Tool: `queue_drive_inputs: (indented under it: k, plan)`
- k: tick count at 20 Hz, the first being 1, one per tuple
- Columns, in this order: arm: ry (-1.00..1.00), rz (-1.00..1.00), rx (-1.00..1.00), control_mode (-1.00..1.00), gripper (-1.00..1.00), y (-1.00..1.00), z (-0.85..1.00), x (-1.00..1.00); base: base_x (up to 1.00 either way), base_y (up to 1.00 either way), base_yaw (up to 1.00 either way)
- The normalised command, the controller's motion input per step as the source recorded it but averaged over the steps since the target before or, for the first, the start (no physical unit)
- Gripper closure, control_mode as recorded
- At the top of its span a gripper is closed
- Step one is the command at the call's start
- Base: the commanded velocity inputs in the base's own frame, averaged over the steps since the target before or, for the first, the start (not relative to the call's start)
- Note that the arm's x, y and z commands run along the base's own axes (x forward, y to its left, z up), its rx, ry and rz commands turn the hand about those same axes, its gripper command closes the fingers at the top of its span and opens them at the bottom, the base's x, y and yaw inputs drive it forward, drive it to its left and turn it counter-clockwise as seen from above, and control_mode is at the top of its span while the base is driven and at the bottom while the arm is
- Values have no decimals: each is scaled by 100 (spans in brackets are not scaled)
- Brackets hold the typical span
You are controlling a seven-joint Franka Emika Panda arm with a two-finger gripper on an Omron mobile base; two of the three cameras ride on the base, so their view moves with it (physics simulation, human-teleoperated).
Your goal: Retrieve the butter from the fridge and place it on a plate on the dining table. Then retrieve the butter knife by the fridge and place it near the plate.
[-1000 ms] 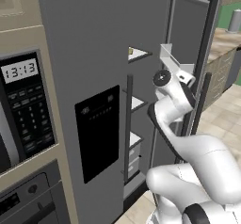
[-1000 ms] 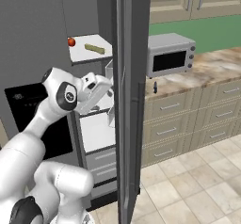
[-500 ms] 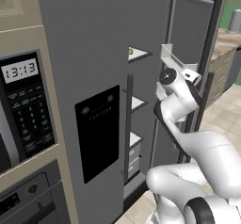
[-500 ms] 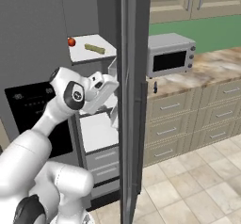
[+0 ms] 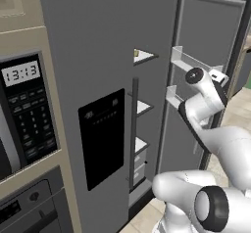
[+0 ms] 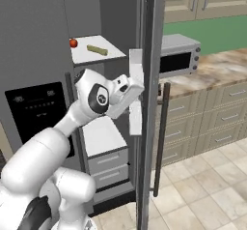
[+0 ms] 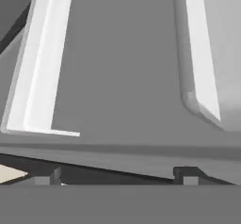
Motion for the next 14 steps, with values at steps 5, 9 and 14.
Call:
queue_drive_inputs:
  k: [5,9,14]
  plan:
    - [25,-5,10,-100,-100,-100,0,28,0,0,0]
    - [5,3,3,-100,-100,-59,12,-16,0,0,0]
    - [3,15,-3,-100,-100,66,28,-49,0,0,0]
